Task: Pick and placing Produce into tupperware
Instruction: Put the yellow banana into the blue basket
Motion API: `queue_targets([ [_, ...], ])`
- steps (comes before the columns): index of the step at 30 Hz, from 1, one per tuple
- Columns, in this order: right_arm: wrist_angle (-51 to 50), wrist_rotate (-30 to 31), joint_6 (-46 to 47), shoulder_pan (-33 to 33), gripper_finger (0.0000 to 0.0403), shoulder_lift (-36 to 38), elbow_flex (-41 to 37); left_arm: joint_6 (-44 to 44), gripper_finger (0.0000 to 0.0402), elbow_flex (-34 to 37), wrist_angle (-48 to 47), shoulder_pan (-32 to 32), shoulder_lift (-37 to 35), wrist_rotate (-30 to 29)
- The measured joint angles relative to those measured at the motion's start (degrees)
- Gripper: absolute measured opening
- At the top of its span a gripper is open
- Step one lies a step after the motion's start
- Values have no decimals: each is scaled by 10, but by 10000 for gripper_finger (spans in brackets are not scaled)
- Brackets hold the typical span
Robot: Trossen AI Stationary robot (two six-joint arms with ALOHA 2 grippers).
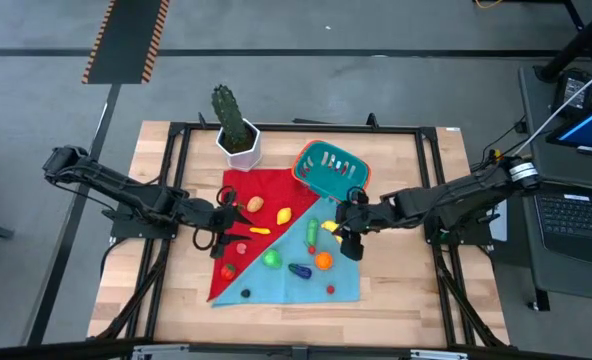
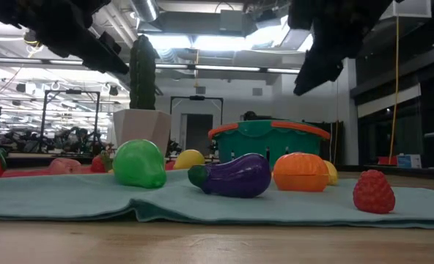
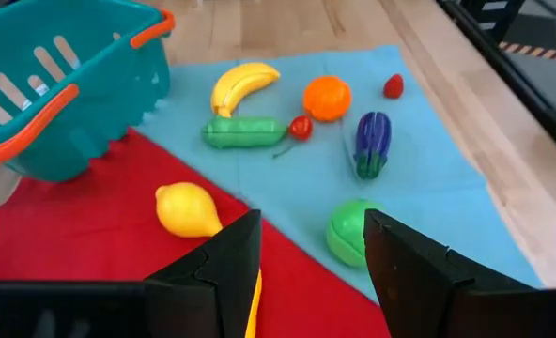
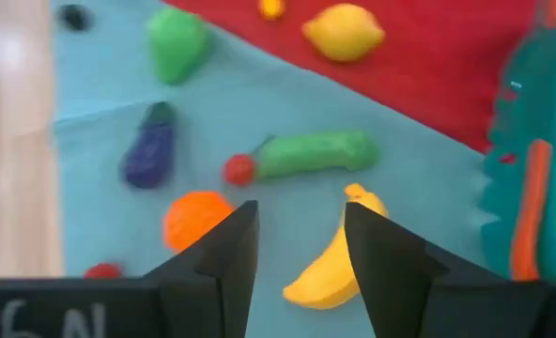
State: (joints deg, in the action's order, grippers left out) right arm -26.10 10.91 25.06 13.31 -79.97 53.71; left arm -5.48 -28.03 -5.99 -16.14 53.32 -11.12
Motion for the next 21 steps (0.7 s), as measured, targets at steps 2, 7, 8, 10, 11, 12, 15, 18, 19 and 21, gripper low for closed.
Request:
queue_targets([
  [2, 1, 5, 2, -3, 186, -8, 0, 0, 179, 0, -6, 0, 0, -3],
  [7, 1, 8, 19, -18, 251, -19, 0, 25, 179, 0, -11, 1, 0, -4],
  [8, 1, 7, 19, -20, 264, -20, 0, 27, 179, 0, -11, 1, 0, -4],
  [10, 1, -3, 19, -22, 285, -20, 0, 30, 179, 0, -11, 1, 0, -4],
  [11, 1, -4, 23, -22, 292, -20, 0, 30, 179, 0, -11, 1, 0, -4],
  [12, 0, -4, 32, -22, 297, -20, 0, 29, 179, 0, -11, 1, 0, -4],
  [15, -8, -4, 56, -23, 302, -20, 0, 29, 179, 0, -19, 1, 0, -4],
  [18, -28, -4, 80, -23, 302, -26, 0, 31, 179, 0, -23, 1, 0, -4],
  [19, -32, -4, 88, -23, 303, -30, 0, 31, 179, 0, -23, 1, 0, -4],
  [21, -32, -4, 97, -23, 303, -40, 0, 31, 179, 0, -24, 1, 0, -4],
])
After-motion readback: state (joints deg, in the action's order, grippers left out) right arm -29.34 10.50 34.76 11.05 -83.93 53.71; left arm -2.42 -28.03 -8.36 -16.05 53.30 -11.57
